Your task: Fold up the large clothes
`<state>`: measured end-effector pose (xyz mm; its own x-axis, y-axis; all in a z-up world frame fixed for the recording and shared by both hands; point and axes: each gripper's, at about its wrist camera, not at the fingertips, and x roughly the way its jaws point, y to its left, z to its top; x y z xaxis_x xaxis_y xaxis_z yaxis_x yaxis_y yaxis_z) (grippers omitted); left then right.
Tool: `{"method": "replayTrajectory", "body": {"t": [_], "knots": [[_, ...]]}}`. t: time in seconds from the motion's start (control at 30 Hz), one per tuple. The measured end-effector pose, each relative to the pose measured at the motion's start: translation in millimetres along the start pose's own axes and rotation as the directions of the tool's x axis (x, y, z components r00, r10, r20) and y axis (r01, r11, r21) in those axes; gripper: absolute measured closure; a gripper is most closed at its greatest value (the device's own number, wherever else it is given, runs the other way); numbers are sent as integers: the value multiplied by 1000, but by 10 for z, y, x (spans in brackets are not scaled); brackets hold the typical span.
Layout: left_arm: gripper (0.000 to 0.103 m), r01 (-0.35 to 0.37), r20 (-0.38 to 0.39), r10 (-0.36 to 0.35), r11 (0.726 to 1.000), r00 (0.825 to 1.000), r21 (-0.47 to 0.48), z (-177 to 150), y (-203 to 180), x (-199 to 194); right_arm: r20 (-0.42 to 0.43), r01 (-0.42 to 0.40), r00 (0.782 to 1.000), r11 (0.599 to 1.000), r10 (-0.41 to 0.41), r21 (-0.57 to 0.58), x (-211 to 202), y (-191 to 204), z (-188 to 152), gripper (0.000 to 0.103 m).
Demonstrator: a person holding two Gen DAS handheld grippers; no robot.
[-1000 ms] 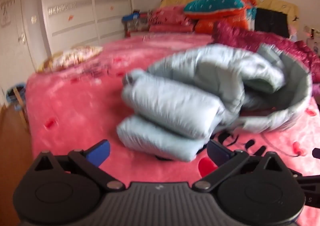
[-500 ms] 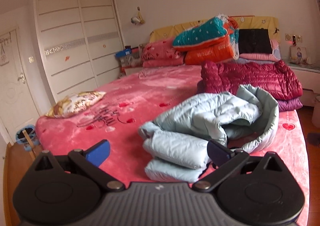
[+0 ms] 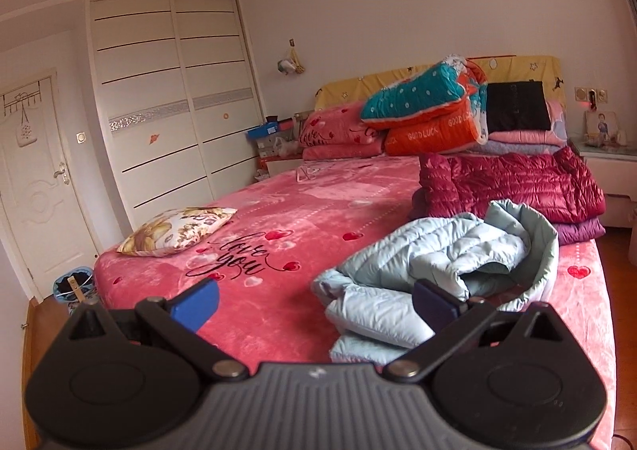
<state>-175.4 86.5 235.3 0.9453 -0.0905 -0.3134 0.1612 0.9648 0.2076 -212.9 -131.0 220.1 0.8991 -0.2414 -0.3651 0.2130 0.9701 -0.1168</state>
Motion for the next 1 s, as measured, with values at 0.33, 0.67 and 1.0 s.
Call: {"method": "replayTrajectory", "body": {"t": [0.33,0.67,1.0], "knots": [[1,-9,15,10,1000,1000,-28,6,166,-122,39,-37,999,999,37,-12,-152,124,96,0],[1,-1,3,1,999,1000,-38,30,158,-77,76,-87,993,996,87,-2,-145,99,95,0],[1,49,-31,-50,998,998,-25,48,-128,139,71,-65,996,997,62,46,81,12,-37,0]]}}
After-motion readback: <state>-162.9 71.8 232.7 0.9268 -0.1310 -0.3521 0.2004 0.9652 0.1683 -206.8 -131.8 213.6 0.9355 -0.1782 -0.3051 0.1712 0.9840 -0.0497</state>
